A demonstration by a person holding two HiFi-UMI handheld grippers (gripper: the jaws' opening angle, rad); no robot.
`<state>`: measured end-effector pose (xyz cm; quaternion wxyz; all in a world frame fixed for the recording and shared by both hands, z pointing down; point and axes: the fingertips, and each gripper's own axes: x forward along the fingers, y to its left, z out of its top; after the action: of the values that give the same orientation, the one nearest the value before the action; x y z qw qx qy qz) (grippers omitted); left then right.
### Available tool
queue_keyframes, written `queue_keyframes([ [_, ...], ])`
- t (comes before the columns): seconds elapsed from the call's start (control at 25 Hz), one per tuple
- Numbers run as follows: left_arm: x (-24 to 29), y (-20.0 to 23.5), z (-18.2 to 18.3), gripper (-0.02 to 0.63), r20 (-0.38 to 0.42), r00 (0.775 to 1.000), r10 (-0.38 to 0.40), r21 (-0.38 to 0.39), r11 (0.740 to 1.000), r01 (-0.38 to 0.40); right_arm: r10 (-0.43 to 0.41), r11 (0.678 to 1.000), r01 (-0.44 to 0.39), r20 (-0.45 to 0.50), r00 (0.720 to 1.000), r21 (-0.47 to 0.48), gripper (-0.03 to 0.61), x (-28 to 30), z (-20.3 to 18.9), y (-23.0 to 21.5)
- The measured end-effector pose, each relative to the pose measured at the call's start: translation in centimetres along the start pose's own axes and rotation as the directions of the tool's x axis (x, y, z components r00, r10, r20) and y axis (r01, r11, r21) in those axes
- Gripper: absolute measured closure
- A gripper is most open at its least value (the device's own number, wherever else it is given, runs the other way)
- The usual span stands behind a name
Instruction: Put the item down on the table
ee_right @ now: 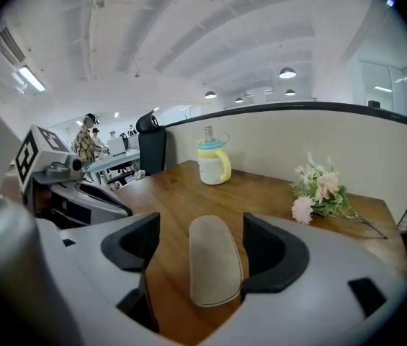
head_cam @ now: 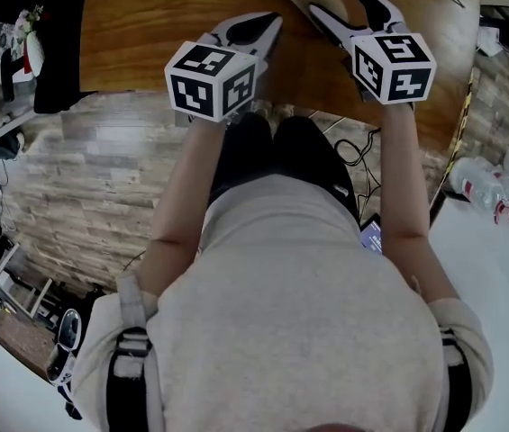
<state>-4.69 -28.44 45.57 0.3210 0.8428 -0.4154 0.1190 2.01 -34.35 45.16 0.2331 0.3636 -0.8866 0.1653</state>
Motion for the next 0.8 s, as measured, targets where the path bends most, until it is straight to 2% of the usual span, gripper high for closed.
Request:
queue_keyframes([
  [0.12, 0.1, -0.9, 1.1, 0.603, 0.002, 1.000, -0.016, 0.033, 0.999, 0.016, -0.022, 0.999, 0.020, 0.063, 0.998, 0.025, 0.235, -1.5, 1.4, 0.2],
  [0.2, 0.0, -1.4, 1.9, 0.603, 0.007, 1.000, -0.024, 0.051, 0.998, 0.023, -0.028, 0.999, 0.023, 0.109, 0.994, 0.046, 0.318, -2.7, 2.4, 0.4],
  [0.48, -0.3, -3.8, 4.6, 0.603, 0.030, 0.998, -0.061, 0.131, 0.990, 0.057, -0.033, 0.998, 0.021, 0.223, 0.974, 0.056, 0.400, -6.6, 5.5, 0.7],
  [0.8, -0.9, -5.3, 7.1, 0.603, 0.079, 0.993, -0.091, 0.187, 0.979, 0.075, -0.008, 1.000, -0.001, 0.290, 0.957, 0.031, 0.568, -8.5, 7.4, 2.5],
])
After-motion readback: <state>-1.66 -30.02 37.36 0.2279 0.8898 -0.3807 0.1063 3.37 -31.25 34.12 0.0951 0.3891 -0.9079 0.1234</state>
